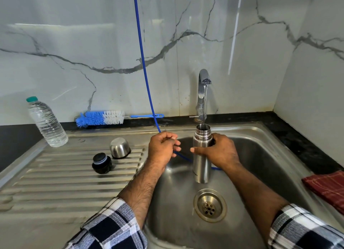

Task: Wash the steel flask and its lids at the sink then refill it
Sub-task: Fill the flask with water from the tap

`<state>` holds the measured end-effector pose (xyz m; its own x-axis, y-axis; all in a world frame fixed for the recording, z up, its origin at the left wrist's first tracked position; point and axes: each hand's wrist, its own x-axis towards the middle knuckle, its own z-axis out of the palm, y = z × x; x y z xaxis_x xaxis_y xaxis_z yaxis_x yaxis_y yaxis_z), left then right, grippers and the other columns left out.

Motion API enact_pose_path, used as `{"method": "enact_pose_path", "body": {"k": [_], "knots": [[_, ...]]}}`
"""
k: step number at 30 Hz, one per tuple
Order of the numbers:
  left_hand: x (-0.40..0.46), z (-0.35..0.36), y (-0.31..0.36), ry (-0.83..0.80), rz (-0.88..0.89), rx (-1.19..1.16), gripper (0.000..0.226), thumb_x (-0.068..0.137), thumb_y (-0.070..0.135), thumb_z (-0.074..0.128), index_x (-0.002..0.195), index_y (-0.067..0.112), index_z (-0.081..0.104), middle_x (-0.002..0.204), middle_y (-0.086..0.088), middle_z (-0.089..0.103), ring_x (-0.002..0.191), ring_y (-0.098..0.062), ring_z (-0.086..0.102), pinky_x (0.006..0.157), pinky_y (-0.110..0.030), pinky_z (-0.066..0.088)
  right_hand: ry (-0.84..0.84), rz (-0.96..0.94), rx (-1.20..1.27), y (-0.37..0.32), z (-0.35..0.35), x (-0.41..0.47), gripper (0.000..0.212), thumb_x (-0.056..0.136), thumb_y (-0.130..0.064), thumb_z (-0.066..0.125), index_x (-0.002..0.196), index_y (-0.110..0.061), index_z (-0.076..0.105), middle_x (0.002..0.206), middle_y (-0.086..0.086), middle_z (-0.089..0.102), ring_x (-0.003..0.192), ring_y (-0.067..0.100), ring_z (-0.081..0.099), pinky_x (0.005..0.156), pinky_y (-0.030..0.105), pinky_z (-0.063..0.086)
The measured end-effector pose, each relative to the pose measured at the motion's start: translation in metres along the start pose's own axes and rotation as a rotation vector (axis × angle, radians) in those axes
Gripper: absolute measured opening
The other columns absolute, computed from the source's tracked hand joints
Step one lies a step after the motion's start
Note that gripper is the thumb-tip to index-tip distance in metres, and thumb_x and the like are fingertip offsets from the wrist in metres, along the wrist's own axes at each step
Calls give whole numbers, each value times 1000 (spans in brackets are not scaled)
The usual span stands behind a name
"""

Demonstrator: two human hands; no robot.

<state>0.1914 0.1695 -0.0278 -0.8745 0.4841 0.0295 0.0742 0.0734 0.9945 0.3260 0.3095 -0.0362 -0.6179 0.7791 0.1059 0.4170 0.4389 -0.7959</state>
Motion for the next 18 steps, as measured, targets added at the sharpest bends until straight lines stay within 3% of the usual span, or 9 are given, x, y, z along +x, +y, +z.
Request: {"method": "enact_pose_path", "body": {"k": [18], "knots": [[1,1,-1,5,-7,12,14,102,5,64,99,12,75,85,-8,80,67,-16,75,55,-28,57,-20,11,-13,0,1,1,48,65,-48,97,97,-36,62,88,-14,67,88,6,66,77,27,52]]}}
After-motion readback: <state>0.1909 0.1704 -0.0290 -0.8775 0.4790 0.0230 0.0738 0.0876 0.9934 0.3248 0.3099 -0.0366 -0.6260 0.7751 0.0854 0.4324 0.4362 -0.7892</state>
